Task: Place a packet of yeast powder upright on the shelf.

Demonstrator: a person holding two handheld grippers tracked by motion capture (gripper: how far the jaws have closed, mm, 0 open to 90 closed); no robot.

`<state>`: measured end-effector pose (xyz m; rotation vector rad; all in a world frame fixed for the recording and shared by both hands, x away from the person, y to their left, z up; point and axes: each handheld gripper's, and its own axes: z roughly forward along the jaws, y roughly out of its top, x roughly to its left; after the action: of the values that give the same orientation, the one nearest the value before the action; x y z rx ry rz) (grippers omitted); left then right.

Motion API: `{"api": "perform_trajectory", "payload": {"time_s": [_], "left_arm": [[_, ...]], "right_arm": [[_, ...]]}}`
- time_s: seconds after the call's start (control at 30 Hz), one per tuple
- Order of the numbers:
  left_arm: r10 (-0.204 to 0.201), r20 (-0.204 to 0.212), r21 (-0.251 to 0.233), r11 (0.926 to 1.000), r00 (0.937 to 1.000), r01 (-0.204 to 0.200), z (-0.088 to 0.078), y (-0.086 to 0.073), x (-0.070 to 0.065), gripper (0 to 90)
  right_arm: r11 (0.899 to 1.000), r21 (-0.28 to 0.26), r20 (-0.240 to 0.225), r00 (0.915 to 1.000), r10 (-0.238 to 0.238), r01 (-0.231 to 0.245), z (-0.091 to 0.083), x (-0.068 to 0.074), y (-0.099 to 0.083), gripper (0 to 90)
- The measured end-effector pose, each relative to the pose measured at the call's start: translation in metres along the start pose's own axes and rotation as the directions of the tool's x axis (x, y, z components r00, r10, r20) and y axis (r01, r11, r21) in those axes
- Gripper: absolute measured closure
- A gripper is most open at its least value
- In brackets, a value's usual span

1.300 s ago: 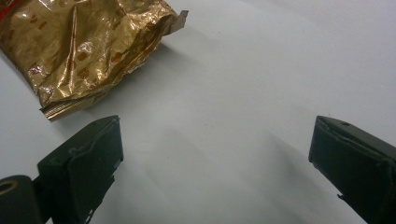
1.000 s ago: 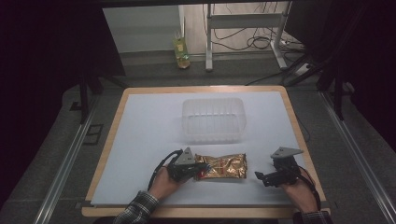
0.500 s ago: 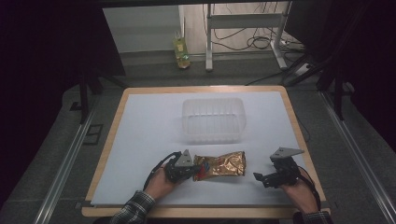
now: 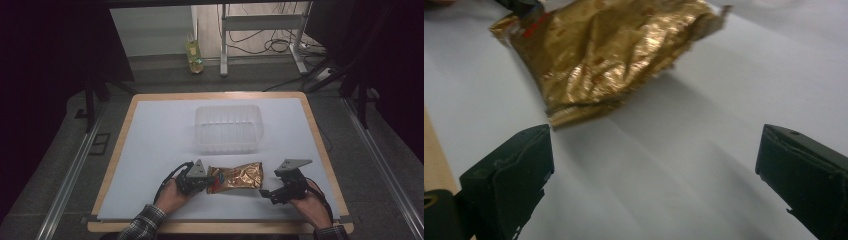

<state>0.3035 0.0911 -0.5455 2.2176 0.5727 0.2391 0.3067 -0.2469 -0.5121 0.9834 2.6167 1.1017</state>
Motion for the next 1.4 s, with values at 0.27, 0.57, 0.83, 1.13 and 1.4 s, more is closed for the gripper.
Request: {"api": "perform_trajectory", "payload": {"time_s": [0.27,0.57,0.83,1.13,1.4], "left_arm": [[-0.006,0.011,0.005,1.0,0.9999,0.006,0.0,0.0,0.002,89.6],[-0.004,0.013,0.01,0.9999,0.9999,0.004,-0.001,0.0,0.003,89.6],[-0.01,0.015,0.01,0.9999,0.9998,0.01,-0.001,0.0,0.004,89.5],[-0.009,0.017,0.016,0.9998,0.9998,0.009,-0.001,0.0,0.004,89.5],[-0.011,0.016,0.013,0.9999,0.9998,0.01,-0.001,0.0,0.004,89.4]], "right_arm": [[1.0,0.01,-0.079,0.9968,0.003,-0.003,0.015,0.004,0.009,2.5],[0.999,0.026,-0.173,0.9839,0.044,-0.04,0.035,0.005,0.022,3.0],[0.996,-0.008,-0.245,0.9659,0.083,-0.087,0.041,0.005,0.035,4.4],[0.992,-0.006,-0.277,0.9538,0.117,-0.123,0.044,0.013,0.051,5.0],[0.981,0.015,-0.252,0.9484,0.192,-0.195,0.044,0.01,0.063,23.6]]}}
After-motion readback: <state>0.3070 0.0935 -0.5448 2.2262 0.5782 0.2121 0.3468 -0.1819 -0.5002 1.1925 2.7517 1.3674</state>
